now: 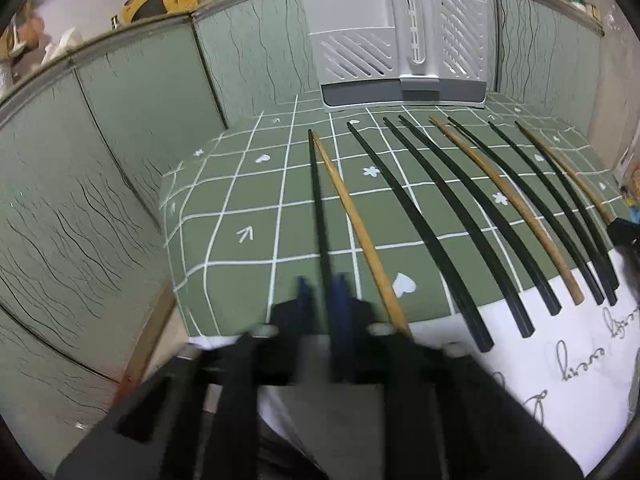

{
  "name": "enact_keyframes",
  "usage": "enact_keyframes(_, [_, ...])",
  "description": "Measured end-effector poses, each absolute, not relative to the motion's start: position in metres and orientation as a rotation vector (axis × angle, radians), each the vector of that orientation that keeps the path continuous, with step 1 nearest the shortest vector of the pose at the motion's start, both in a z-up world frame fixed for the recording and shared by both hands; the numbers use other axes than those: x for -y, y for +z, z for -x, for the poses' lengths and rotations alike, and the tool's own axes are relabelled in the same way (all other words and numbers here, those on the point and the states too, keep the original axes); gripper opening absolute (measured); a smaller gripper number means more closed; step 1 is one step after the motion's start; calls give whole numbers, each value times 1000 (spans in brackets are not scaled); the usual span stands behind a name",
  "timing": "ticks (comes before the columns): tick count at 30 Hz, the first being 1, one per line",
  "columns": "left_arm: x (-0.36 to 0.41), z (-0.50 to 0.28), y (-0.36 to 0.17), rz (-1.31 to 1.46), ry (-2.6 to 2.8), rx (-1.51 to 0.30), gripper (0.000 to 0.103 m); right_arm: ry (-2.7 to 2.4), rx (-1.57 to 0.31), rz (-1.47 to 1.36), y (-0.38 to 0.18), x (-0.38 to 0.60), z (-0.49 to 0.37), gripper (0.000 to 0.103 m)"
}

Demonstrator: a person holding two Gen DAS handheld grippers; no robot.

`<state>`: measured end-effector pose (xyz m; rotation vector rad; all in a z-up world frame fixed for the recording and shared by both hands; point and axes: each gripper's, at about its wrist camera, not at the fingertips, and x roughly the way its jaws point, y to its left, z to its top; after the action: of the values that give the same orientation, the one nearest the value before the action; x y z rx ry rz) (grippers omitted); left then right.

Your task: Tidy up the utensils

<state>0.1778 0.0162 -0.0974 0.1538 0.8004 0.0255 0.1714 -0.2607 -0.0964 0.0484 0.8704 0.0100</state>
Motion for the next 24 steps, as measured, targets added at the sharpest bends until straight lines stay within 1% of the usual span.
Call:
enact_keyframes(5, [-23,-176,-94,-101,0,-800,8,10,-862,-54,-94,261,-171,7])
enact_keyframes(10, [-31,-175,-83,-66,-9,-792,8,11,-829,-58,-78,265,-168,7])
enact_keyframes(24, [-53,-169,-19,7,-45,-675,8,22,-731,-69,-30,268,-167,7])
